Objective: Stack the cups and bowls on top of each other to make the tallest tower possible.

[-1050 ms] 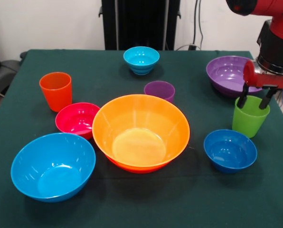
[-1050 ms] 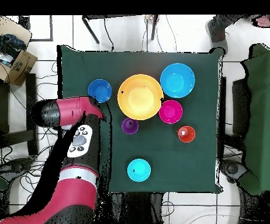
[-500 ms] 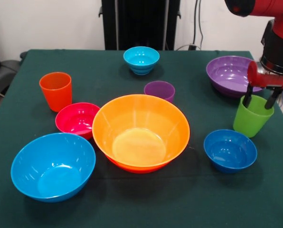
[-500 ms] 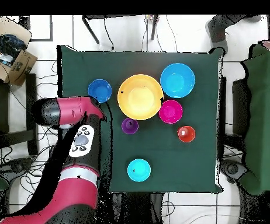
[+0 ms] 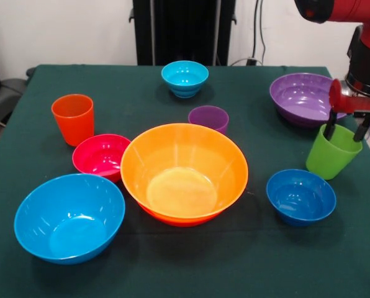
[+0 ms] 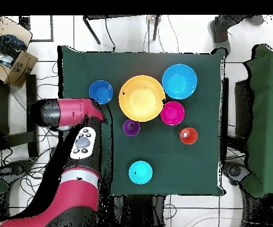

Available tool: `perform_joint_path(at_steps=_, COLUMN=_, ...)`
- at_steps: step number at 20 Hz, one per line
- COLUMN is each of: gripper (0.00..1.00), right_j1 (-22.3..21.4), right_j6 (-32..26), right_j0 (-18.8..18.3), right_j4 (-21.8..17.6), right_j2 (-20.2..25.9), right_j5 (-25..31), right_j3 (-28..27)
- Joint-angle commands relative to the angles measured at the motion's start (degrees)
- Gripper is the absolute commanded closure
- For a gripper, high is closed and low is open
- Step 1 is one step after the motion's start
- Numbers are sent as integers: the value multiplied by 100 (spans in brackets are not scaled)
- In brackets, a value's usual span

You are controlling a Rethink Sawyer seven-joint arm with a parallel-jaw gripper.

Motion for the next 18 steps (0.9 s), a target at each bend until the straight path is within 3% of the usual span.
perform_joint_path(at_steps=1, gripper=0, right_j1=-183, right_j6=683, right_j0=-144, right_j4=175, right_j2=751, right_j5=-43, right_j3=400)
perform_joint_path(at_steps=18, gripper=0, right_j1=-226, right_j6=604, right_j0=-222, right_j4=172, right_j2=729, right_j5=-70, right_j3=405)
